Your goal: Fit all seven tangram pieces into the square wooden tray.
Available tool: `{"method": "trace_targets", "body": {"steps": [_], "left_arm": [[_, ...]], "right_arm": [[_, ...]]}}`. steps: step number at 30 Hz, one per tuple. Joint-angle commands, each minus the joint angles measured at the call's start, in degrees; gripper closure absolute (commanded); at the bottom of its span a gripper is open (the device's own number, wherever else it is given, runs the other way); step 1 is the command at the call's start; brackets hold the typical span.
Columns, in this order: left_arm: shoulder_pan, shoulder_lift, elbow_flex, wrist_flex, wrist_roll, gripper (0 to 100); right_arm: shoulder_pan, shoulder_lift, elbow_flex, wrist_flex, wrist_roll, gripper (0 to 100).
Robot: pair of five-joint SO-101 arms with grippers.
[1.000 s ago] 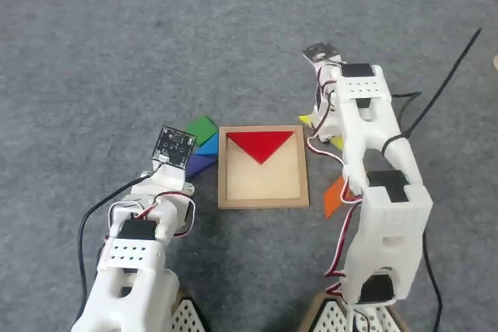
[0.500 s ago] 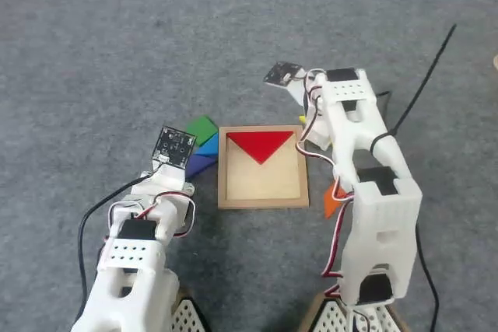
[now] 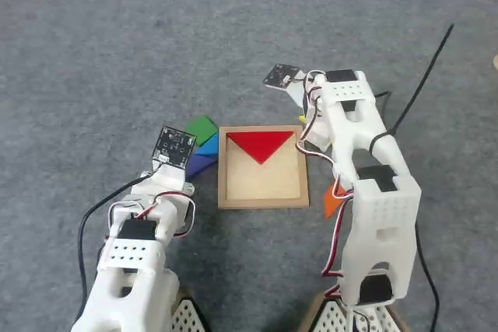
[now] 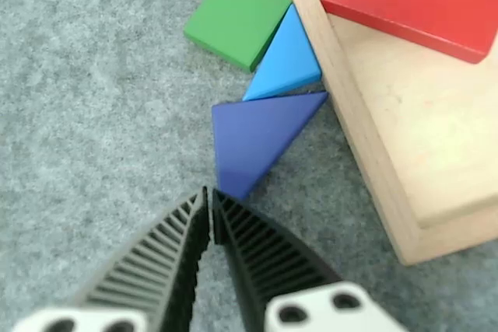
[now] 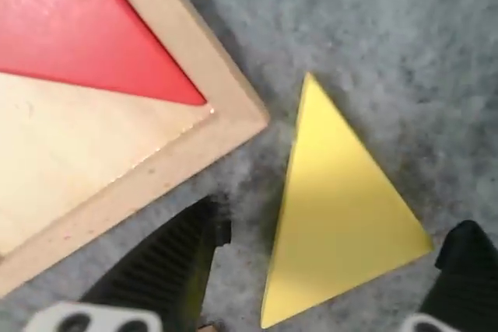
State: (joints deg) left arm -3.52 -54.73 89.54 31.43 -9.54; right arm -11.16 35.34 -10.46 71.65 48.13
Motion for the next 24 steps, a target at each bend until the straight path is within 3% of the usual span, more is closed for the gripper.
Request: {"method": "trace_targets", "body": {"steps": [1, 5, 24], "left_arm": [[0.0, 0.1, -2.4, -0.9, 0.1, 99], [0.0, 0.1, -2.4, -0.9, 0.1, 99], [0.0, 0.1, -2.4, -0.9, 0.1, 99]], "right_arm": [[1.4, 1.2, -1.9, 2.0, 1.5, 64.8], [1.0, 1.3, -1.8, 5.4, 4.1, 68.2], [1.4, 1.2, -1.8, 7.5, 0.6, 68.5]]}}
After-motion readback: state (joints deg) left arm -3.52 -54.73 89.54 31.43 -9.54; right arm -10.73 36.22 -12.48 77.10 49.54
